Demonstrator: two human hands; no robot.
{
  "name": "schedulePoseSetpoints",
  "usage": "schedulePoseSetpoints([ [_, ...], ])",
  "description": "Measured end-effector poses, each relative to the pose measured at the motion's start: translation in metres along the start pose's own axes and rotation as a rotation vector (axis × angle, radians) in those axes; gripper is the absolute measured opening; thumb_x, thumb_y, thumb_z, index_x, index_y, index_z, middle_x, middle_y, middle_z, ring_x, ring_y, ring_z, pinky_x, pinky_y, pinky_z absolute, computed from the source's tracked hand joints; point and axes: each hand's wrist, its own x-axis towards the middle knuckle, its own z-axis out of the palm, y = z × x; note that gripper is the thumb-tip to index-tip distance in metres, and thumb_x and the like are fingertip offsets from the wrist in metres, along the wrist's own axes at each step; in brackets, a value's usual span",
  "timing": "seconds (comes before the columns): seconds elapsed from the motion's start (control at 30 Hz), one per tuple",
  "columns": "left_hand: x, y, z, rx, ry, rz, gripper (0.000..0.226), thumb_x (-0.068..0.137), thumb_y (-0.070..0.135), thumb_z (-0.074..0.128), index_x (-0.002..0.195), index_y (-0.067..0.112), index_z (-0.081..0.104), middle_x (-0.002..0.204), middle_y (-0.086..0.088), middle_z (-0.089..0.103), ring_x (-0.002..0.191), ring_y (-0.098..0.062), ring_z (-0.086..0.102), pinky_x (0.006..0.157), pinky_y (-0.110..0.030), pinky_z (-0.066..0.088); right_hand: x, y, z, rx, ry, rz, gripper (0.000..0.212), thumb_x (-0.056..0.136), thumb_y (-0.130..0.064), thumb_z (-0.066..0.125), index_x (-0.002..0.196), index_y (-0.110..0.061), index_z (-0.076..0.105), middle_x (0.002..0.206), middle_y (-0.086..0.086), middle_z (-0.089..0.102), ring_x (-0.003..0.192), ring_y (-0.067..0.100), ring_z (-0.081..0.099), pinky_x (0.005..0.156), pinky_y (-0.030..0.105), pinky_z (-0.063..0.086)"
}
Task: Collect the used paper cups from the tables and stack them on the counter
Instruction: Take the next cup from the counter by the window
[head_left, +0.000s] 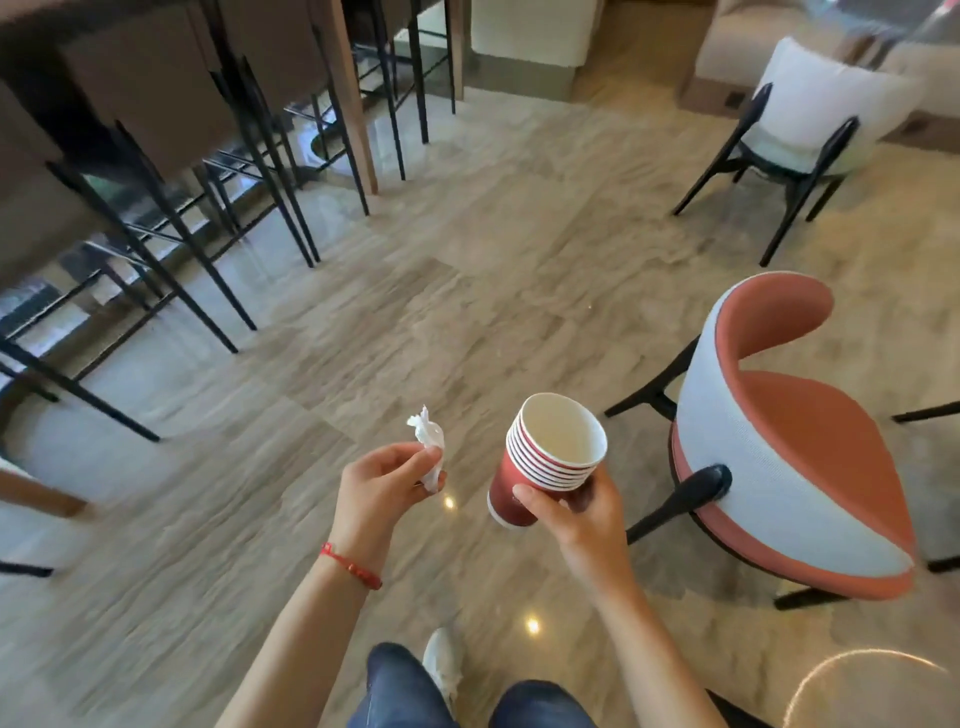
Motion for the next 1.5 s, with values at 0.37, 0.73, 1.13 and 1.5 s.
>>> schedulePoseSetpoints([
  [0.37,0.147,0.042,0.091,0.097,-0.229,-0.064,0.012,0.080,0.006,0.066,0.069,0.003,0.070,0.069,-0.011,0.064,0.065,-0.019,0.062,0.061,-0.022,0.056,0.126,-0.011,-0.013,0.024,0.203,0.020,0.059,0.054,-0.042,0.082,0.107,-0.047,0.057,0.108,-0.022,0.066,0.106,0.003,0.061,0.084,0.017,0.050],
  [0.73,0.304,0.092,0.216,0.113,-0.251,-0.087,0.008,0.080,0.005,0.066,0.076,-0.002,0.069,0.074,-0.013,0.064,0.063,-0.017,0.063,0.064,-0.024,0.057,0.326,-0.026,-0.066,-0.015,0.231,0.031,0.053,0.063,-0.022,0.084,0.106,-0.032,0.057,0.106,-0.013,0.066,0.101,0.001,0.062,0.082,0.016,0.049],
  [1.13,0.492,0.169,0.325,0.110,-0.271,-0.074,0.008,0.080,0.006,0.066,0.075,0.001,0.069,0.072,-0.012,0.065,0.062,-0.015,0.064,0.062,-0.023,0.057,0.558,-0.042,-0.089,0.008,0.274,0.013,0.063,0.054,-0.039,0.082,0.111,-0.027,0.058,0.107,-0.011,0.069,0.103,0.011,0.065,0.084,0.024,0.052],
  [1.5,0.705,0.254,0.417,0.129,-0.310,-0.081,0.011,0.081,0.006,0.065,0.073,-0.001,0.068,0.060,-0.004,0.064,0.059,-0.014,0.062,0.066,-0.024,0.058,0.787,-0.067,-0.096,0.035,0.373,0.014,0.063,0.053,-0.037,0.084,0.111,-0.028,0.059,0.108,-0.004,0.069,0.104,0.016,0.064,0.091,0.038,0.051],
])
